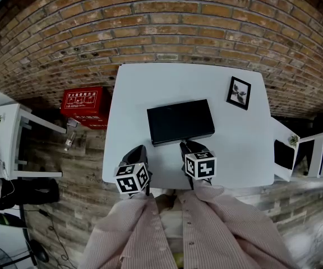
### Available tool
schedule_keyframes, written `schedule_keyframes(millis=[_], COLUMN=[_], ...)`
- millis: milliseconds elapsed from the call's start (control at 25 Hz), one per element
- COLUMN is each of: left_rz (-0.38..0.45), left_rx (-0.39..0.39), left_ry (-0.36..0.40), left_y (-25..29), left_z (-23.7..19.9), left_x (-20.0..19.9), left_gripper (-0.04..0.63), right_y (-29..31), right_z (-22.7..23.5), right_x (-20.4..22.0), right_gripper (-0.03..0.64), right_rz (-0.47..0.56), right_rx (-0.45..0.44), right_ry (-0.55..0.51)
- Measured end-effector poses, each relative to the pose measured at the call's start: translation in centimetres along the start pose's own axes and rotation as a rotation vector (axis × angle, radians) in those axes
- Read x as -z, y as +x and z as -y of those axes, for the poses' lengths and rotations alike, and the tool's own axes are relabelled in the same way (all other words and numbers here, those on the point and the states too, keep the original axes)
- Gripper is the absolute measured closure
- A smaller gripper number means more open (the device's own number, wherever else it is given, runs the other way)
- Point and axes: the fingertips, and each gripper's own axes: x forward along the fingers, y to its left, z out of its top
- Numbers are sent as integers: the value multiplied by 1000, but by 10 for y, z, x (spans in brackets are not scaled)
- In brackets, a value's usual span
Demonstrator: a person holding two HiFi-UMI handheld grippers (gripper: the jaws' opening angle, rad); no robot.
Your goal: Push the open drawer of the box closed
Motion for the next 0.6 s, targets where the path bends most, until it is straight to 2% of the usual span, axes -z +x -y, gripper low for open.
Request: schedule_keyframes(millis=[280, 600], left_rz=[-3, -4], left_rx=[2, 10], left_ry=[5, 8], left_y=[0, -3], left_z=[0, 2], left_x=[0, 2], left_gripper=[600, 600], right_y=[1, 1], right_z=[0, -4], right_x=[-1, -1], right_gripper=[541, 541], right_rz=[0, 15], right_rx=[1, 13], right_ry=[-16, -87])
